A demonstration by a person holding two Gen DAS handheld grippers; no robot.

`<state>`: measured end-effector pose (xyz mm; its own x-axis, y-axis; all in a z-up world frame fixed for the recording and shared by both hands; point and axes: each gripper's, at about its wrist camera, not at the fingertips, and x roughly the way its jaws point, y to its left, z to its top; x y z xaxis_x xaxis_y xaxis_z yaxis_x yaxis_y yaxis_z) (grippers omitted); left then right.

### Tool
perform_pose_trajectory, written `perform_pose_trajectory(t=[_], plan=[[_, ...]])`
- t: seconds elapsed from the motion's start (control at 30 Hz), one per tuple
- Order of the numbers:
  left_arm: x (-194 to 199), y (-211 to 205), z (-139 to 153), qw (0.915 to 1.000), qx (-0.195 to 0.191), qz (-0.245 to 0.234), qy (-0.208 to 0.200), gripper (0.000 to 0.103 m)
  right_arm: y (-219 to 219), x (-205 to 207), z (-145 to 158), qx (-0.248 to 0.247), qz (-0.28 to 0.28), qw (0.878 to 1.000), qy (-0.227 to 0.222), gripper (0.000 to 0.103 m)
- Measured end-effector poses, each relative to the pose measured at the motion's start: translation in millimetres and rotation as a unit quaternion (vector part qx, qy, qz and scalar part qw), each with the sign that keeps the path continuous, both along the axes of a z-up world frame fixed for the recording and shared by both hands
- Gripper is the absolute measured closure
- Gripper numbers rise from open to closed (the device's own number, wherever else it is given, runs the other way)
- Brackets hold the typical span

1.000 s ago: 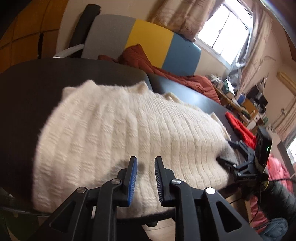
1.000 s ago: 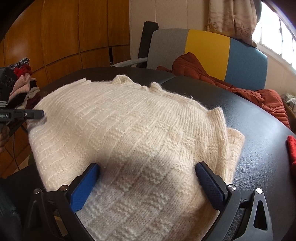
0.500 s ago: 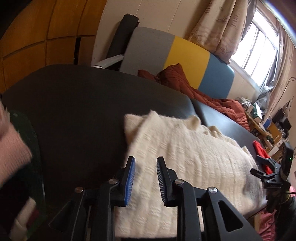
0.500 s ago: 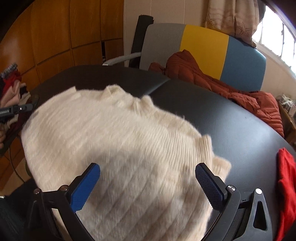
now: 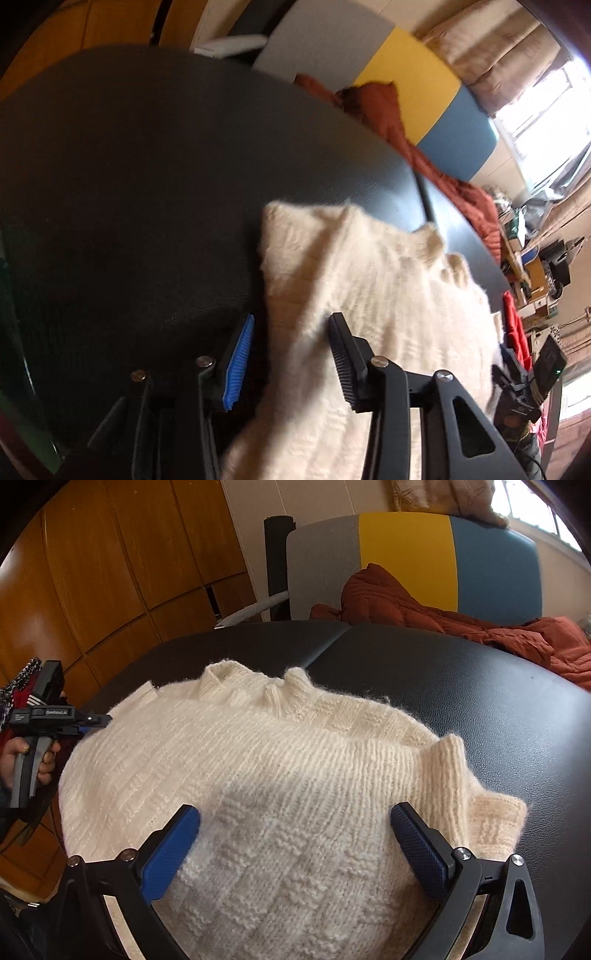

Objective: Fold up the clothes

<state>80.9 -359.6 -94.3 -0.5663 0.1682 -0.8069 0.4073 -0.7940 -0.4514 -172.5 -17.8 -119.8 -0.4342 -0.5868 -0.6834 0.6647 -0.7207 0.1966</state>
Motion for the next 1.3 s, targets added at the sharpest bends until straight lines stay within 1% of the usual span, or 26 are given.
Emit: perform_pose_trajectory(t=[0.2,0.3,0.33,0.37,0.4,0.43,0.47,0.6,0.8,0.87,1.03,1.13,1.23,1.3], plan=[[3.5,0.7,-3.3,0.9995,0.008,-0.031,0.007,0.058,2.4,-0.2,-0.5,-0.007,0.000,1.000,-0.001,0.000],[1.8,-0.2,-4.7,0.9991,0.019,-0.036,0.008,0.058,3.9,-0.4,-0.5,-0.009,0.000,1.000,-0.001,0.000],[0.7,2.2,-5.2,0.9987,0.025,-0.043,0.011,0.061,4.2,-0.5,-0.6,-0.010,0.000,1.000,-0.001,0.000],[-1.1,4.2,-6.1,0.9980,0.035,-0.051,0.013,0.068,4.8,-0.5,-0.5,-0.011,0.001,1.000,-0.001,0.000],[-3.1,6.1,-7.0,0.9972,0.045,-0.058,0.015,0.071,5.2,-0.5,-0.5,-0.011,0.001,1.000,-0.002,0.000],[-4.1,9.5,-7.5,0.9969,0.046,-0.061,0.018,0.077,5.4,-0.4,-0.6,-0.011,0.001,1.000,-0.002,0.000],[-4.7,10.6,-8.5,0.9968,0.049,-0.060,0.022,0.079,5.6,-0.6,-0.6,-0.011,0.000,1.000,-0.002,0.000],[-1.3,12.4,-10.1,0.9968,0.060,-0.037,0.037,0.083,5.5,-0.5,-0.7,-0.011,0.000,1.000,-0.003,0.000],[1.0,-3.8,-0.7,0.9947,0.074,0.032,0.063,0.088,3.7,1.4,1.2,-0.005,0.001,1.000,-0.005,0.000],[-2.2,-7.4,2.4,0.9948,0.069,0.039,0.064,0.089,1.1,3.2,5.0,0.004,0.012,1.000,-0.006,0.000],[-8.9,-11.9,17.6,0.9946,0.060,0.052,0.067,0.090,9.4,16.0,26.2,0.002,0.073,0.997,-0.008,0.000],[-11.2,-11.3,29.1,0.9953,0.053,0.044,0.067,0.090,20.3,24.7,37.0,0.008,0.102,0.995,-0.005,0.000],[-11.9,-8.3,46.1,0.9939,0.065,0.033,0.083,0.090,26.5,30.7,34.9,0.022,0.132,0.991,-0.015,0.001],[-13.1,1.4,58.8,0.9920,0.075,0.022,0.099,0.090,29.7,32.9,24.2,0.045,0.138,0.989,-0.024,0.003]])
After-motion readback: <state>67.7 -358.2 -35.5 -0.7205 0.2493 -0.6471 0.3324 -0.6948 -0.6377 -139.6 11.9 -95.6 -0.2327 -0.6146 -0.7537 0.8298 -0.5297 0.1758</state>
